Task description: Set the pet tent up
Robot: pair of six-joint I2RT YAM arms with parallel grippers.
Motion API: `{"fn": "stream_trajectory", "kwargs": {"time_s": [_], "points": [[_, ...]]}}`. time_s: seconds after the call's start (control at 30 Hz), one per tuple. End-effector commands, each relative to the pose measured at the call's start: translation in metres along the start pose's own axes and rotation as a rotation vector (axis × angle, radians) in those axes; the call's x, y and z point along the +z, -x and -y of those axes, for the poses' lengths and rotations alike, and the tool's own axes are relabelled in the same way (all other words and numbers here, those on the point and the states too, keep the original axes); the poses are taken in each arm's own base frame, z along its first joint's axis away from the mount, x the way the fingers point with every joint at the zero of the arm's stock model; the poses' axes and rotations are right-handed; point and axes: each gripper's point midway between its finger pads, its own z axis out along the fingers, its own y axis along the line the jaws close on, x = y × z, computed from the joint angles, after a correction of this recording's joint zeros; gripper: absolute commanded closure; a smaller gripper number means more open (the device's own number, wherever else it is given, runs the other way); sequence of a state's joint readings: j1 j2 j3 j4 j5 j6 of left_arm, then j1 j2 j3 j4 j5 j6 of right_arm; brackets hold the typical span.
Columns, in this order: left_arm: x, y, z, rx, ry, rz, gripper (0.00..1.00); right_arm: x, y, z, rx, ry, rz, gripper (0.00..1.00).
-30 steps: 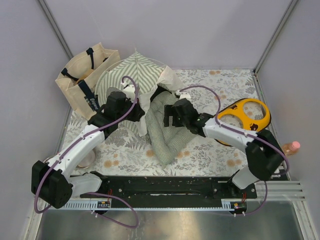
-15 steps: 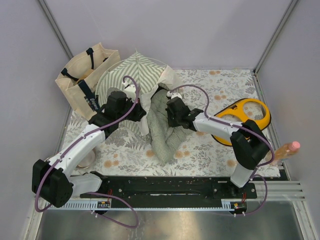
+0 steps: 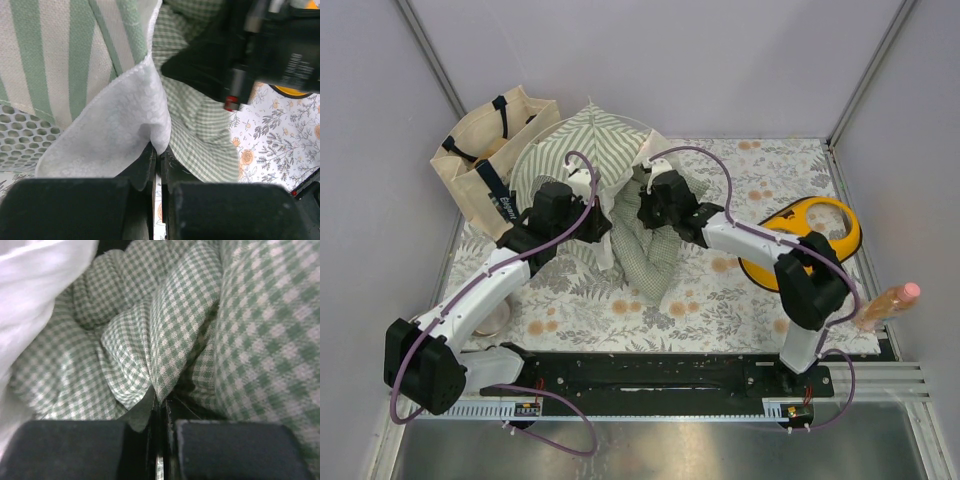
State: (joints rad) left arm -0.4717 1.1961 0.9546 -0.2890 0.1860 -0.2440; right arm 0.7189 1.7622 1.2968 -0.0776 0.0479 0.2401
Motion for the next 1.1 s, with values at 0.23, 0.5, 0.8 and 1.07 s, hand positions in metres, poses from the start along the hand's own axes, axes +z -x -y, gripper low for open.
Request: {"fn": "stream_trajectory", "kwargs": {"time_s": [0.23,0.5,0.8,1.07], "points": [[0.004,-0.022,0.011,-0.037,-0.060,-0.103,1.00,0.066,0.050,-0.024,0.347,0.159,0.152,1.00],[0.006,-0.021,0.010,-0.037,-0.053,-0.105,1.00,0.025,0.067,-0.072,0.258,0.494,0.213,1.00],[0.005,-0.018,0.009,-0.043,-0.042,-0.108,1.00,0.004,0.123,-0.039,0.556,0.473,0.425,1.00],[0.001,-0.021,0.008,-0.040,-0.032,-0.116,1.00,-0.021,0.186,-0.020,0.837,0.438,0.536,1.00]]}}
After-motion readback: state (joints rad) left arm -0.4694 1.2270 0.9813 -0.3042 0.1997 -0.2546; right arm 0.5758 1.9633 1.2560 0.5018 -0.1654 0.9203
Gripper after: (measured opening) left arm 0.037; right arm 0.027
